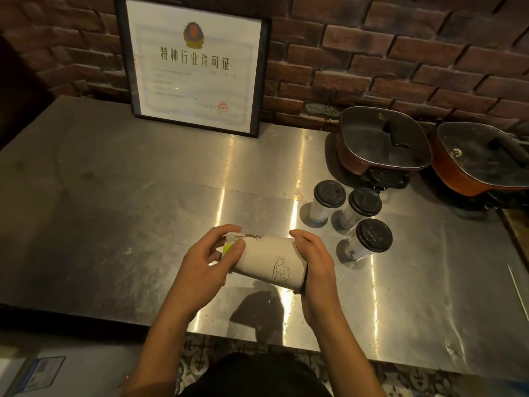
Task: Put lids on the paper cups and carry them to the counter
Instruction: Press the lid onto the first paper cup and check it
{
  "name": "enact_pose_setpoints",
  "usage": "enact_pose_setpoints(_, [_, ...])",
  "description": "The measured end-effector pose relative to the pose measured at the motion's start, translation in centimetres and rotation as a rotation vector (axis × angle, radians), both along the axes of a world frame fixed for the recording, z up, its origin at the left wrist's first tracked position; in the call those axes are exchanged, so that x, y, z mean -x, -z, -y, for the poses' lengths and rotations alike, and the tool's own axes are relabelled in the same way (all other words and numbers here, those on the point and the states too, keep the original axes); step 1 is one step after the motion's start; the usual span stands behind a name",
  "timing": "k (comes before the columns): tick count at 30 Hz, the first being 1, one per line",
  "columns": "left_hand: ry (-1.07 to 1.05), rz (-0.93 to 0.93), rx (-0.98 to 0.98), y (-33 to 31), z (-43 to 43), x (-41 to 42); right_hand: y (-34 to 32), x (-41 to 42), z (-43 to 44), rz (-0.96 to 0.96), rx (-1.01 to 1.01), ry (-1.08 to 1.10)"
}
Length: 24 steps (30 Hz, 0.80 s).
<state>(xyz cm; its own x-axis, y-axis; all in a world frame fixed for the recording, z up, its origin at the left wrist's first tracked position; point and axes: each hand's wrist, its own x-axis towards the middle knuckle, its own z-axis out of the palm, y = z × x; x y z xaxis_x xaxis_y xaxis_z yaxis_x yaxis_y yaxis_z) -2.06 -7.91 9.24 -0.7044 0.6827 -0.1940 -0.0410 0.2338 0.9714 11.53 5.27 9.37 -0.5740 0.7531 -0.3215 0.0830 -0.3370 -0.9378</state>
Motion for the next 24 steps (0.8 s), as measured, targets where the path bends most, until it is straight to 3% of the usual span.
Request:
enact_pose_setpoints(3, [-0.063, 0.037, 0.008, 0.1, -0.5, -0.4, -0.2, 0.1, 0.2, -0.005, -0.126, -0.016])
enact_pose_setpoints(8, [0.024, 0.002, -0.073, -0.7, -0.2, -0.4, -0.8, 0.1, -0.7, 0.012, 0.035, -0.013])
enact_pose_setpoints(13, [-0.062, 0.053, -0.054, -1.1, -0.6, -0.4, -1.2, 0.2, 0.1, -0.003, -0.195, -0.009])
enact_pose_setpoints(18, [-0.024, 0.002, -0.082, -0.9, 0.0, -0.4, -1.9, 0.5, -0.6, 0.022, 0.006, -0.025])
enact_pose_setpoints(22, [-0.037, 0.050, -0.063, -1.1, -0.3, -0.4, -1.8, 0.3, -0.1, -0.031, -0.213, -0.019])
enact_pose_setpoints(24, [-0.036, 0.064, -0.093, -1.3, -0.4, -0.4, -1.8, 0.3, -0.2, -0.025, -0.222, -0.039])
